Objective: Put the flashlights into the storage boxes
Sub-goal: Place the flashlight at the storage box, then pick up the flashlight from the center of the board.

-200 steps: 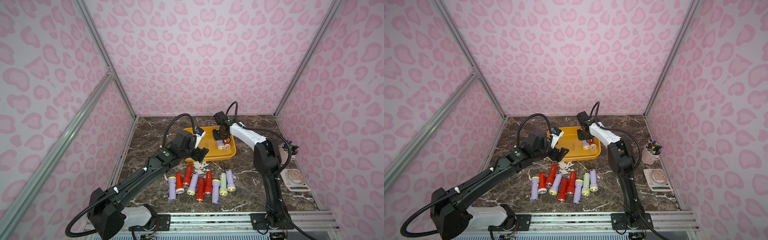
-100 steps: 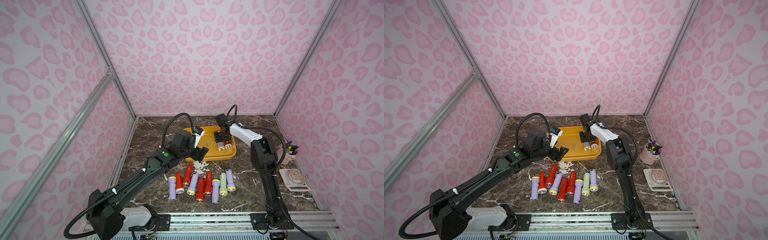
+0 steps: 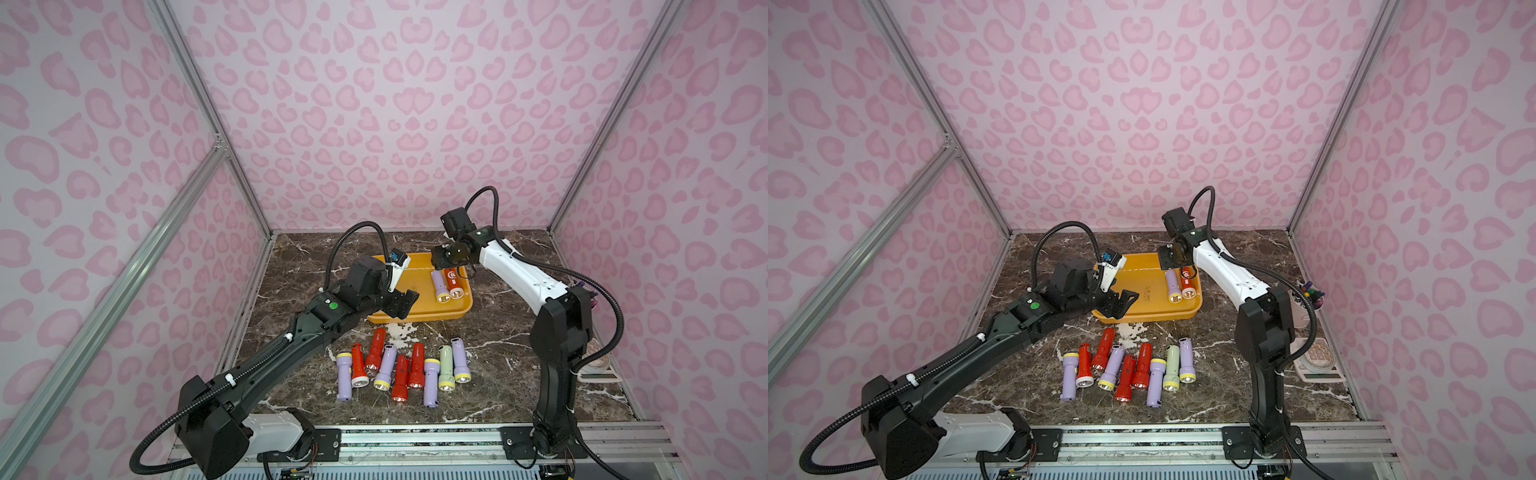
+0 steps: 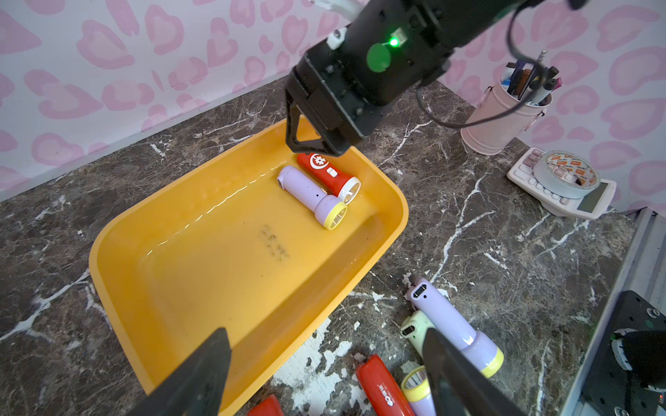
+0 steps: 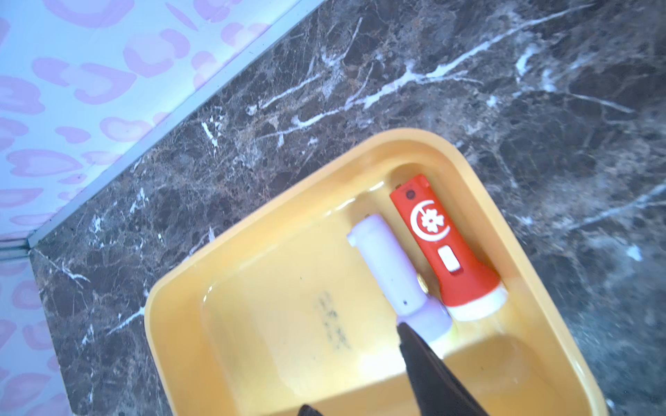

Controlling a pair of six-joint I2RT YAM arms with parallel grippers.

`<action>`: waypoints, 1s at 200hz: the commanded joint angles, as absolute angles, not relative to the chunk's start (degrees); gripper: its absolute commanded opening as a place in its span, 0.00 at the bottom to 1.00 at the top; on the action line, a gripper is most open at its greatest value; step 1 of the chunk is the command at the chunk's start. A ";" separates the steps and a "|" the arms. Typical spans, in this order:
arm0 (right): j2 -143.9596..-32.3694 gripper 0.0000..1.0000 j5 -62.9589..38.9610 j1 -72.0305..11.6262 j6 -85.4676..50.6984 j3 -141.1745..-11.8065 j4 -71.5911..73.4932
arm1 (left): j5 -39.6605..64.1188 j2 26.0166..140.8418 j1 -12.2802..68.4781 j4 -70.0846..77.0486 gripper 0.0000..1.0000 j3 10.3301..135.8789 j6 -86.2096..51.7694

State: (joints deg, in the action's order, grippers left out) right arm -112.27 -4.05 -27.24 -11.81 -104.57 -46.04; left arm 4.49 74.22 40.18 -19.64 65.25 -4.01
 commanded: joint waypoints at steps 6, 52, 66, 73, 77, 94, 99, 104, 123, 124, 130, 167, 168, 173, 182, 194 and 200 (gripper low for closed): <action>-106.32 0.56 -3.02 -28.43 -13.43 -95.37 -47.08 | 4.83 73.40 40.07 -18.01 0.85 64.28 -3.69; -94.36 0.55 -3.32 -31.68 -19.73 -74.14 -42.77 | 6.31 73.25 40.06 -17.57 0.85 63.04 -4.24; -92.66 0.55 -3.64 -32.71 -21.31 -70.37 -42.76 | 6.90 73.38 40.15 -17.67 0.85 62.81 -4.57; -91.86 0.55 -3.52 -33.49 -22.06 -68.67 -42.69 | 7.20 73.41 40.14 -17.58 0.85 62.62 -4.70; -91.41 0.55 -3.52 -33.87 -22.39 -67.72 -42.65 | 7.29 73.30 40.16 -17.50 0.85 62.50 -4.80; -89.98 0.55 -3.19 -35.52 -23.97 -64.37 -42.44 | 7.55 73.19 40.17 -17.33 0.85 62.06 -4.98; -89.61 0.54 -3.09 -35.95 -24.28 -63.47 -42.38 | 7.62 73.13 40.17 -17.34 0.85 61.97 -4.92; -89.32 0.54 -2.95 -36.34 -24.74 -62.62 -42.32 | 7.61 73.13 40.17 -17.32 0.85 61.88 -4.97; -88.45 0.54 -2.89 -37.22 -26.30 -59.62 -41.47 | 7.90 73.13 40.16 -17.52 0.85 61.70 -4.97; -88.43 0.54 -2.94 -37.24 -26.30 -59.52 -41.24 | 7.91 73.13 40.17 -17.51 0.85 61.70 -4.94; -88.33 0.54 -3.14 -37.44 -26.72 -58.66 -40.61 | 8.01 73.13 40.12 -17.58 0.85 61.57 -4.86; -89.55 0.54 -3.21 -38.52 -28.45 -55.54 -38.78 | 9.07 72.86 40.24 -18.26 0.85 61.61 -5.21; -89.55 0.54 -3.23 -38.60 -28.46 -55.50 -38.77 | 9.11 72.81 40.25 -18.27 0.85 61.61 -5.24; -89.65 0.54 -3.28 -38.67 -28.54 -55.38 -38.64 | 9.30 72.65 40.22 -18.29 0.85 61.55 -5.27; -89.55 0.53 -3.42 -38.88 -28.76 -54.94 -38.30 | 9.63 72.34 40.21 -18.39 0.85 61.39 -5.40; -89.64 0.53 -3.80 -38.85 -28.97 -54.44 -37.91 | 9.87 71.84 40.27 -18.56 0.85 61.13 -5.55; -89.87 0.53 -3.93 -38.85 -29.09 -54.23 -37.60 | 10.17 71.65 40.27 -18.63 0.85 61.00 -5.67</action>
State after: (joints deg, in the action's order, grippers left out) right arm -89.32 -4.12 -38.76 -27.79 -55.18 -39.33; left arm 8.78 72.49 40.25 -19.62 61.52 -5.15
